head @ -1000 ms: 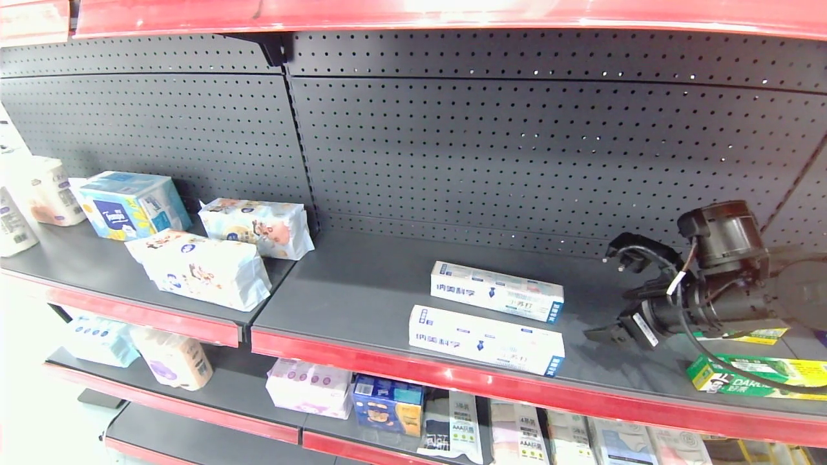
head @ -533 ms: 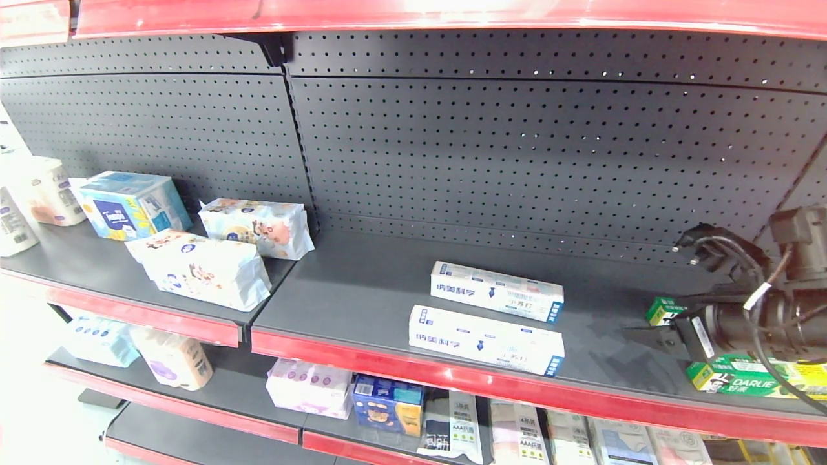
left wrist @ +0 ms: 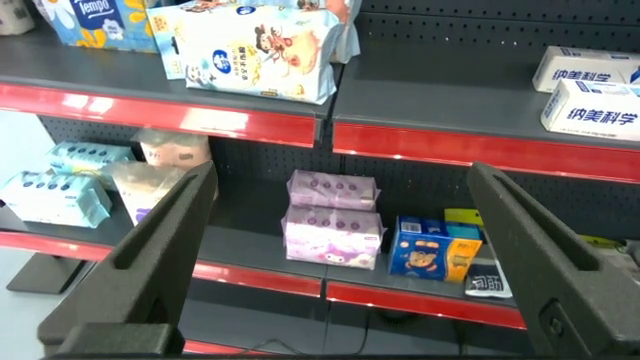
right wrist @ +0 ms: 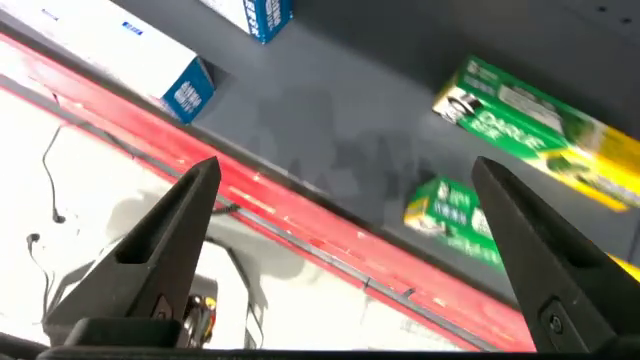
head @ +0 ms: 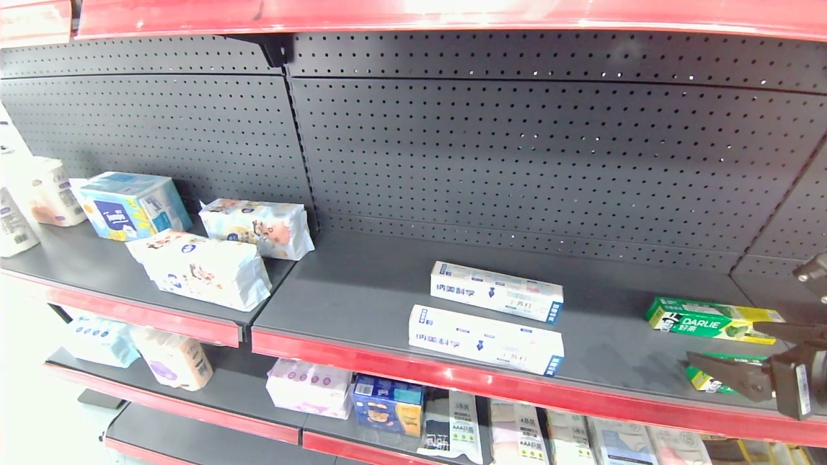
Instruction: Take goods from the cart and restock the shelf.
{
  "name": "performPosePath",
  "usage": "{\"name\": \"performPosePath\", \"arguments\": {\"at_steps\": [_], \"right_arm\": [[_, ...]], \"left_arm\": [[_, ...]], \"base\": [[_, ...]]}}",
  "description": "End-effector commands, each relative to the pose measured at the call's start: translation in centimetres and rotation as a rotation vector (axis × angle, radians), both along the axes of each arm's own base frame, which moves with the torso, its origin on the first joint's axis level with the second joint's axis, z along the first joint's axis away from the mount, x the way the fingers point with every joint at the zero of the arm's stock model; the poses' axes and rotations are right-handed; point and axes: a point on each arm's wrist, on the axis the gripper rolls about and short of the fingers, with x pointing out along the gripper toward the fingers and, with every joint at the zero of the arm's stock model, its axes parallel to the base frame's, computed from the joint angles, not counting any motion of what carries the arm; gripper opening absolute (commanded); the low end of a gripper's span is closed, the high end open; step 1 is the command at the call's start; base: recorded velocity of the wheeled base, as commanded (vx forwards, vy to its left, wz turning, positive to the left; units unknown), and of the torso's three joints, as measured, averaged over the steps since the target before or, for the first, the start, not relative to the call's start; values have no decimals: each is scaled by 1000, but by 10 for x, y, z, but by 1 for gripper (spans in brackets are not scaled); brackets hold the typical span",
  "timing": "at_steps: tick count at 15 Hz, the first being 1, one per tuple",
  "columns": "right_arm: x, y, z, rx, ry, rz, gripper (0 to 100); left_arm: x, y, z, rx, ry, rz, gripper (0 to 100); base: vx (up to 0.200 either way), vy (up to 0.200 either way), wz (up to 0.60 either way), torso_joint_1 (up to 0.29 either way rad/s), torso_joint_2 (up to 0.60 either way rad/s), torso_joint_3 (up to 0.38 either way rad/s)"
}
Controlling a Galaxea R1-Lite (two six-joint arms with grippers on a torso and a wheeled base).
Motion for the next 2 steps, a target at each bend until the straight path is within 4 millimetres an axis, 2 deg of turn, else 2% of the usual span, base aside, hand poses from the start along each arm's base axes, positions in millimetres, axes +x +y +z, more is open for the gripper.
{"name": "performPosePath", "arguments": {"at_steps": [1, 2], "right_arm": [[-25, -2, -1, 12, -56, -23, 100], [-31, -3, -2, 12, -62, -38, 100]], "left_arm": [[0, 0, 0, 0, 1, 0, 100], [0, 0, 0, 0, 1, 0, 100]], "base": [[0, 0, 0, 0, 0, 0], [0, 0, 0, 0, 0, 0]]}}
